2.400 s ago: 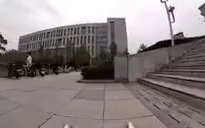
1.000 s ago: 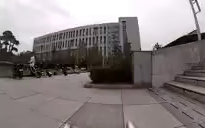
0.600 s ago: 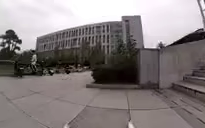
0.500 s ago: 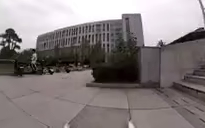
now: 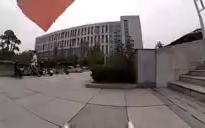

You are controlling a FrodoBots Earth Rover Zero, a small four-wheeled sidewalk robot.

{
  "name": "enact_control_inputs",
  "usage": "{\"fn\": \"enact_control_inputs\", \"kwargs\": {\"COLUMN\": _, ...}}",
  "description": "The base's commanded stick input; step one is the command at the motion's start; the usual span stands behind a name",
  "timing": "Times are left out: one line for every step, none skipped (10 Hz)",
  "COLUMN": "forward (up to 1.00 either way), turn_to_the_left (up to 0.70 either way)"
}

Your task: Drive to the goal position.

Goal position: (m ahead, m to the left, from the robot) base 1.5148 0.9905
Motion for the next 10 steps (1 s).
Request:
{"fn": "enact_control_inputs", "kwargs": {"forward": -0.69, "turn_to_the_left": 0.00}}
{"fn": "enact_control_inputs", "kwargs": {"forward": -0.69, "turn_to_the_left": 0.00}}
{"fn": "enact_control_inputs", "kwargs": {"forward": -0.69, "turn_to_the_left": 0.00}}
{"fn": "enact_control_inputs", "kwargs": {"forward": -0.69, "turn_to_the_left": 0.00}}
{"fn": "enact_control_inputs", "kwargs": {"forward": -0.69, "turn_to_the_left": 0.00}}
{"fn": "enact_control_inputs", "kwargs": {"forward": -0.69, "turn_to_the_left": 0.00}}
{"fn": "enact_control_inputs", "kwargs": {"forward": -0.69, "turn_to_the_left": 0.00}}
{"fn": "enact_control_inputs", "kwargs": {"forward": -0.69, "turn_to_the_left": 0.00}}
{"fn": "enact_control_inputs", "kwargs": {"forward": -0.16, "turn_to_the_left": 0.00}}
{"fn": "enact_control_inputs", "kwargs": {"forward": 0.04, "turn_to_the_left": 0.00}}
